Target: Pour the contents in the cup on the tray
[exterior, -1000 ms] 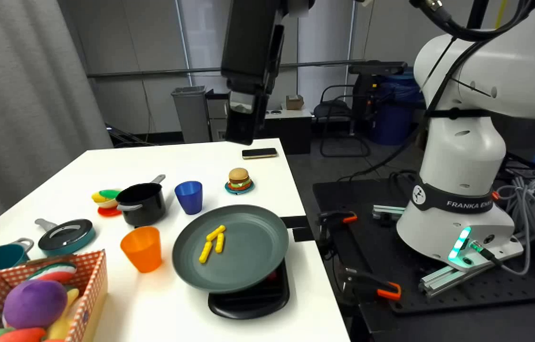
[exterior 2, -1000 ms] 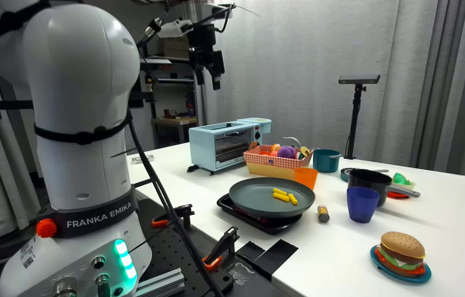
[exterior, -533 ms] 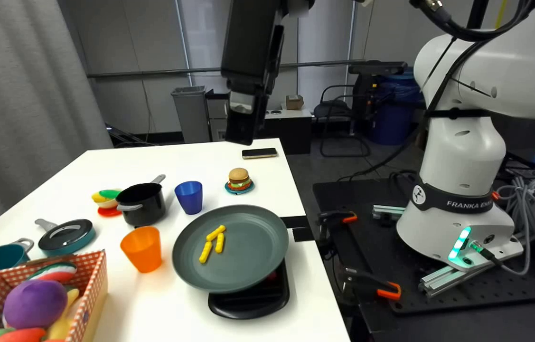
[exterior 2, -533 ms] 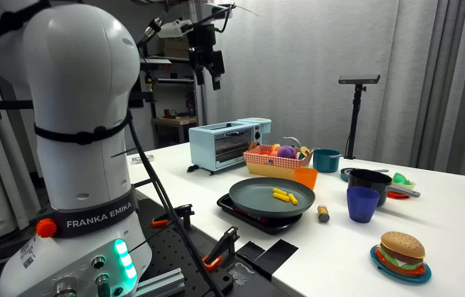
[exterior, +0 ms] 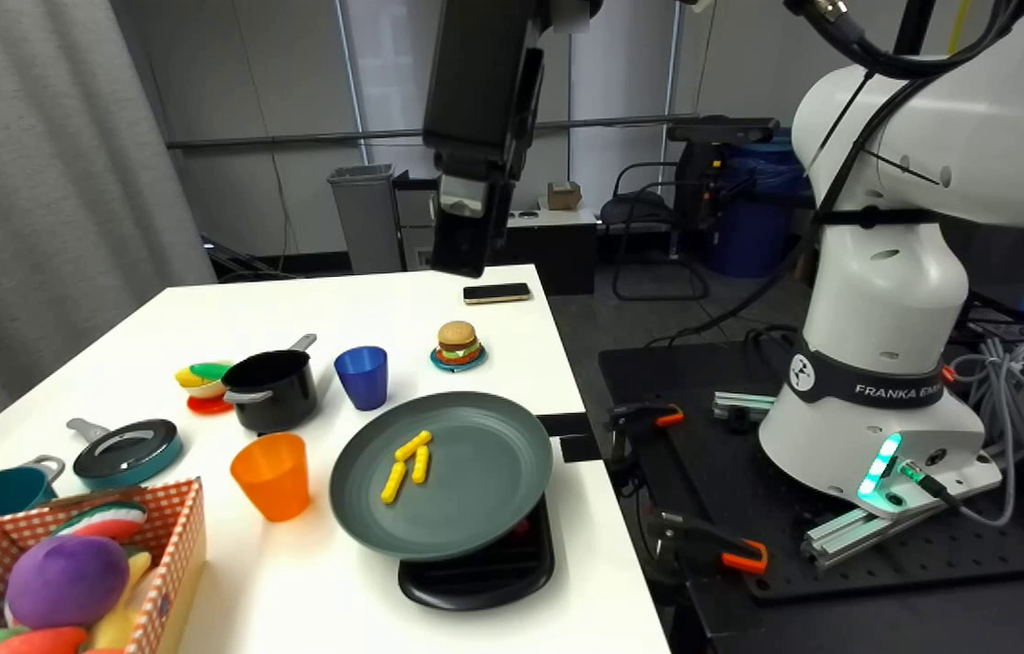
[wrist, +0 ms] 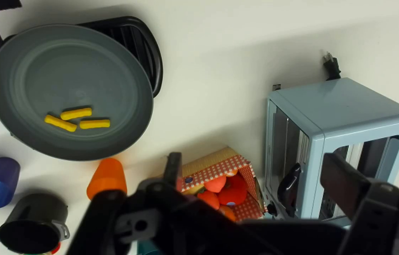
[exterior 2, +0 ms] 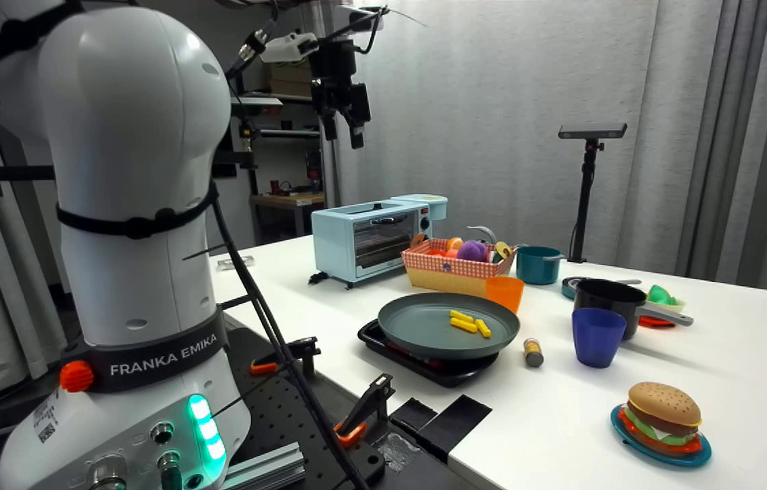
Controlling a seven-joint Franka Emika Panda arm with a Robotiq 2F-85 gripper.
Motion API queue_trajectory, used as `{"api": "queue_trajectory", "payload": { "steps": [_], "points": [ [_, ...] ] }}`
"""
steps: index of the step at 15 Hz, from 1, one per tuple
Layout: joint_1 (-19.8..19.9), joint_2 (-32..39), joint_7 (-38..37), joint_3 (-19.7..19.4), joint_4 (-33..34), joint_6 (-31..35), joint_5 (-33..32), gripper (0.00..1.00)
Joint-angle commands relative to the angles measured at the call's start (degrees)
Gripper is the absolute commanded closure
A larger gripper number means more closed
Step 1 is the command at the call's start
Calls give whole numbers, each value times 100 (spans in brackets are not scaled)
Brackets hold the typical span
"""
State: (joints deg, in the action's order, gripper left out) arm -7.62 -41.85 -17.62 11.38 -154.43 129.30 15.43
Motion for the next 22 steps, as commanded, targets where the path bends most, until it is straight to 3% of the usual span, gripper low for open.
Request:
{"api": "queue_trajectory", "payload": {
  "steps": [1,15,22],
  "points": [
    [-14,2,-10,-17,7,-8,-17,0],
    [12,96,-16,-93,-85,-18,38,0],
    [464,242,-24,-238,-385,45,-349,0]
  ]
}}
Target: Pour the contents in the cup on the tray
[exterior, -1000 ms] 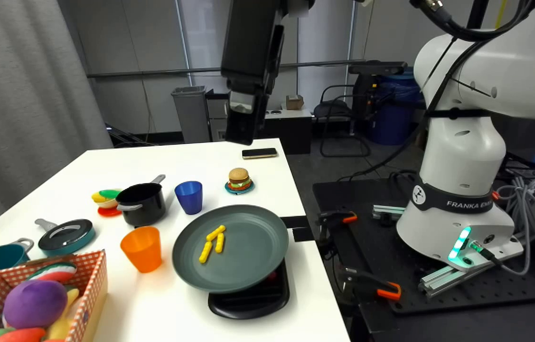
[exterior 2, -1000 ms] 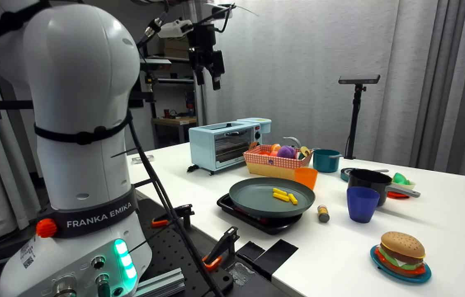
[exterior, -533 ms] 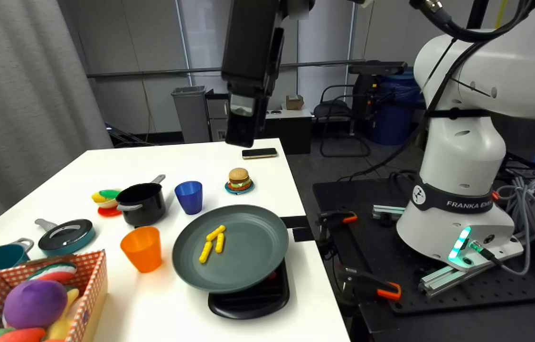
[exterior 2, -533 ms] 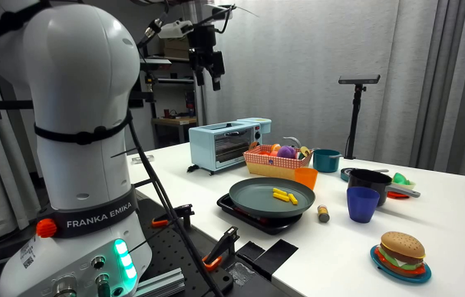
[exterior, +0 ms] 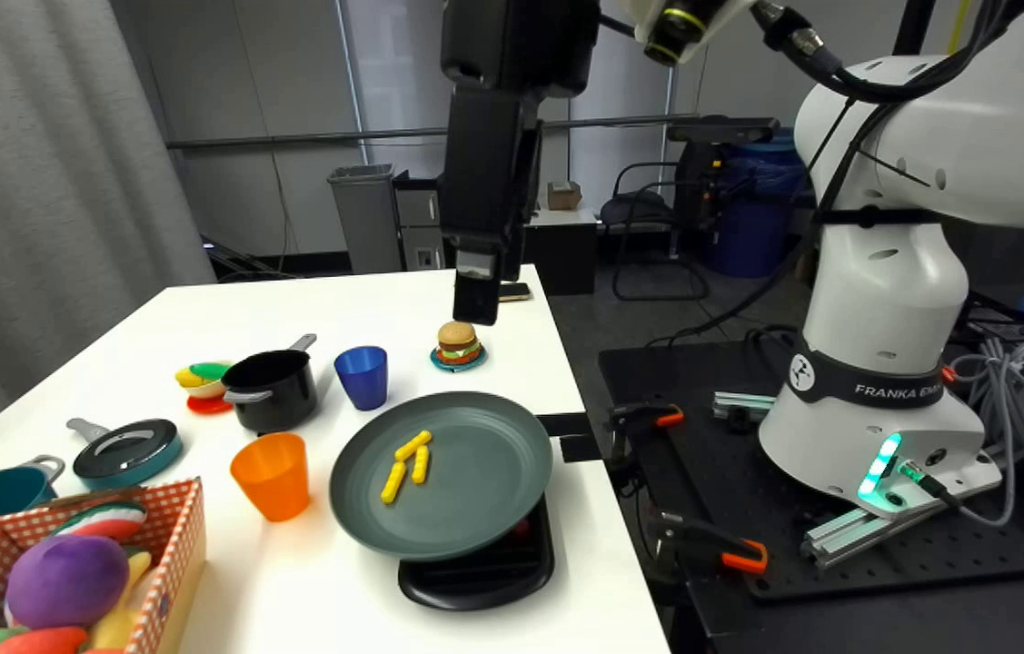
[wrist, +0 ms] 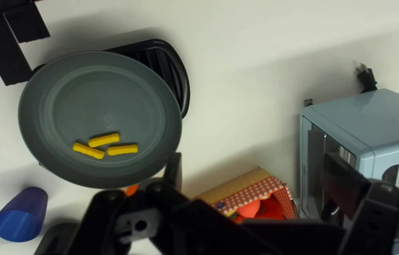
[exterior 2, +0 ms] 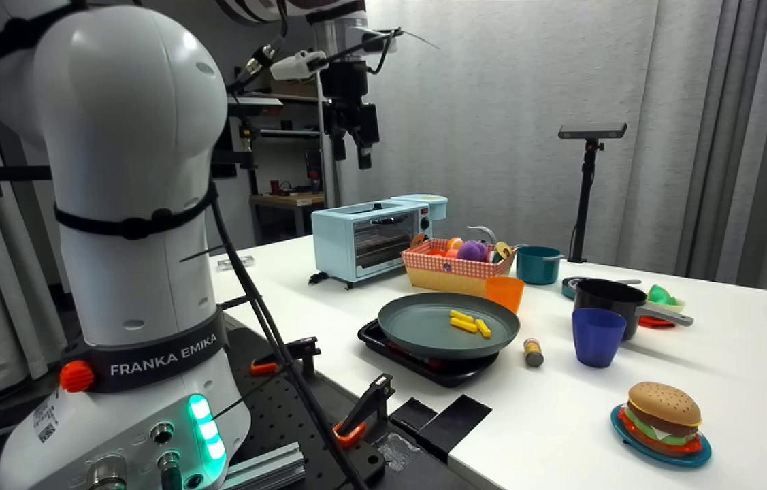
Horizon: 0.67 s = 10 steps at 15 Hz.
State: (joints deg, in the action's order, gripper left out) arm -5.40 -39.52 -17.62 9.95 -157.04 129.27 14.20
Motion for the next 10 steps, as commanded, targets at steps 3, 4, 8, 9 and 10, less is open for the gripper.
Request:
{"api": "queue_trajectory", "payload": {
  "steps": [3,4,8,9,10],
  "points": [
    [658,223,-68,-177,-66,176,-627,0],
    [779,276,-75,-204,-66,227,-757,0],
    [1270,577,-116,-299,-70,595,-1308,0],
    [1387,662,-129,-324,-70,713,-1435,0],
    [1495,754,-122,-368,-70,851,-1548,0]
  ]
}}
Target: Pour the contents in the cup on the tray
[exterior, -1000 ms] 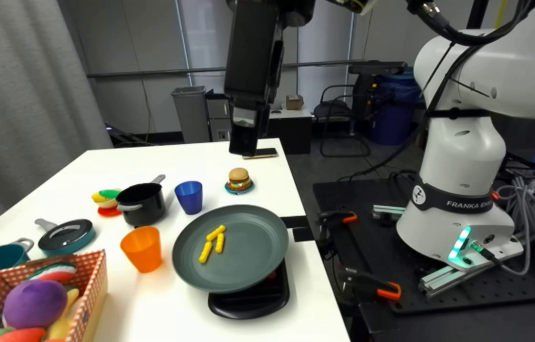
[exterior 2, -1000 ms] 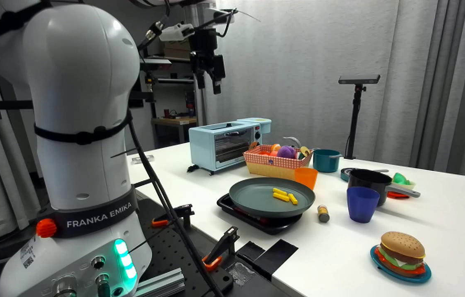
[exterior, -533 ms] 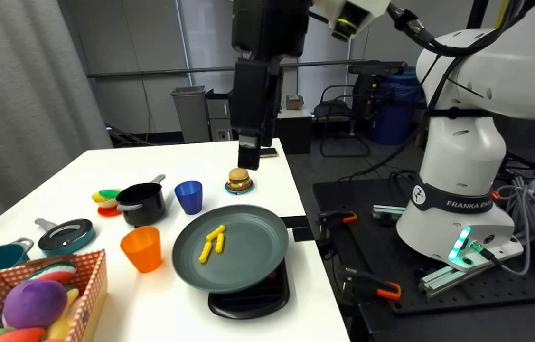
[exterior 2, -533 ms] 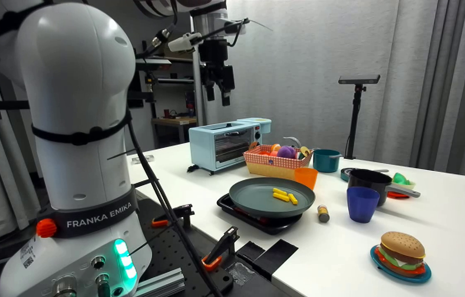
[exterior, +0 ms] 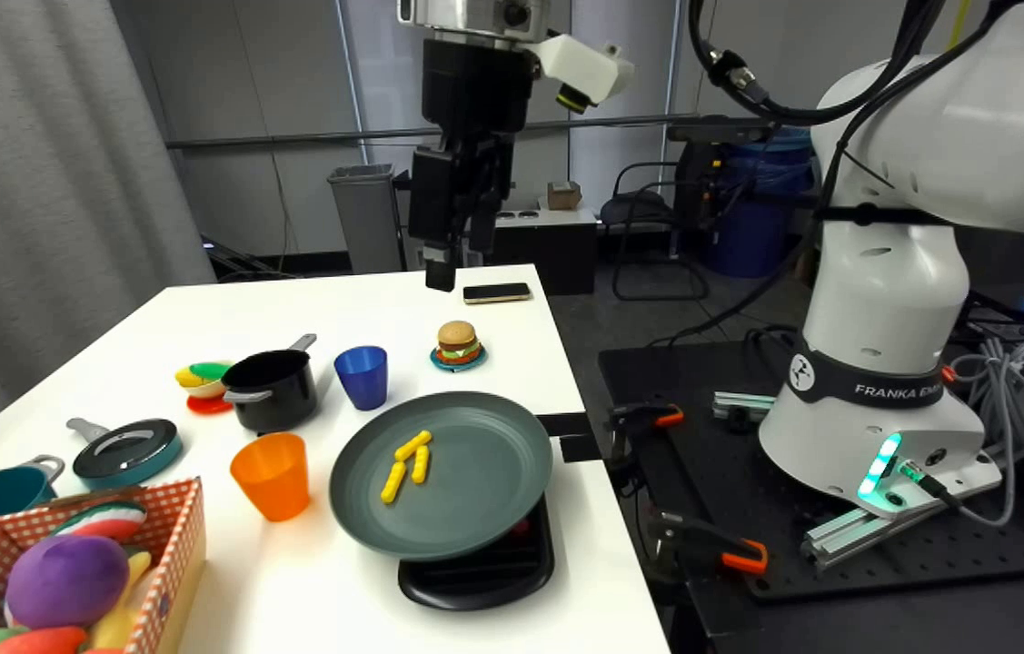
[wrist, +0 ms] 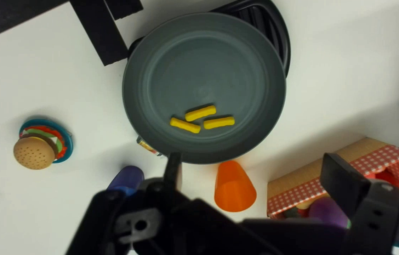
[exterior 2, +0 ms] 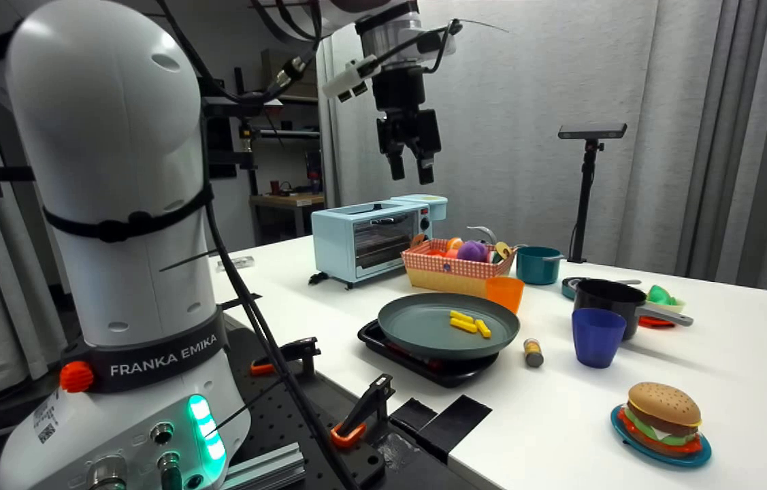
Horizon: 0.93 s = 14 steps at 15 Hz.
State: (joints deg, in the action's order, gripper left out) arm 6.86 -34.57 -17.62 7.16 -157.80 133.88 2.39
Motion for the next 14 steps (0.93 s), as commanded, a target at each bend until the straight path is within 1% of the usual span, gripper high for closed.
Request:
{"api": "queue_trajectory", "payload": {
  "steps": [1,9,14],
  "points": [
    [374,342,-131,-119,6,523,-489,0],
    [1346,1117,-363,-306,8,1718,-1587,0],
    [1699,1683,-548,-406,8,2200,-2026,0]
  ]
}}
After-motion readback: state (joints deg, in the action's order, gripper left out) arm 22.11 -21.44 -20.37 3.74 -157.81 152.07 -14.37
